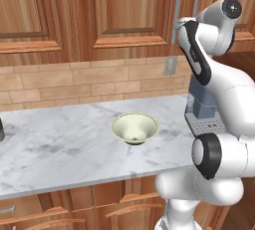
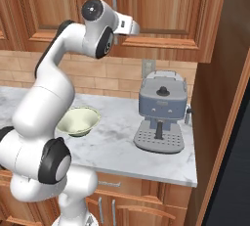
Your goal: Open the cabinet and setup a tea strainer by placing it in the bowl upright.
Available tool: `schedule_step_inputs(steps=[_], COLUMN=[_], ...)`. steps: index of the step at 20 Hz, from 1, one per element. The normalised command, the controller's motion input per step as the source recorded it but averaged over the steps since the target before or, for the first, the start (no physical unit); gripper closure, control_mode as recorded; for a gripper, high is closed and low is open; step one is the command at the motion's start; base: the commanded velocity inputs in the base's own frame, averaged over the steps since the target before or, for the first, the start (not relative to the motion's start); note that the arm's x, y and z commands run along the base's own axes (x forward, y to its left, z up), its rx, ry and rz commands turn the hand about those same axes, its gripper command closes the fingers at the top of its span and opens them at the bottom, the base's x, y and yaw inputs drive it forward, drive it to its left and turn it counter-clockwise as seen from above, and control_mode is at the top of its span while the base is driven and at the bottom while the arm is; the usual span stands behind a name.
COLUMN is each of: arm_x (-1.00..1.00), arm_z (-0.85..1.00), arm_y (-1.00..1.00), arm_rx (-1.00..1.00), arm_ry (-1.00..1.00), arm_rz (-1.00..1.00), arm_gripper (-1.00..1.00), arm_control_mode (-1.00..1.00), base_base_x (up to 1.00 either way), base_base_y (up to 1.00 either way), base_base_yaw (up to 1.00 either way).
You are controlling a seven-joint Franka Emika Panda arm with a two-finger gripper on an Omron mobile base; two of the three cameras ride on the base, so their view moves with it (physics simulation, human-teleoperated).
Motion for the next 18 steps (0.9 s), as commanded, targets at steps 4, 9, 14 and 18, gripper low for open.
schedule_step_inputs(steps=[4, 9, 14, 18], arm_x=[0.30, 0.22, 0.09, 0.00], arm_z=[-0.09, -0.03, 0.00, 0.01], arm_y=[0.00, 0.00, 0.14, 0.14], arm_rx=[0.00, 0.00, 0.00, 0.00], arm_ry=[-0.12, -0.08, -0.04, 0.00], arm_rz=[0.04, 0.00, -0.01, -0.01], arm_gripper=[1.00, 1.00, 1.00, 1.00], arm_control_mode=[-1.00, -1.00, -1.00, -1.00], base_base_x=[0.00, 0.00, 0.00, 0.00], base_base_y=[0.00, 0.00, 0.00, 0.00], base_base_yaw=[0.00, 0.00, 0.00, 0.00])
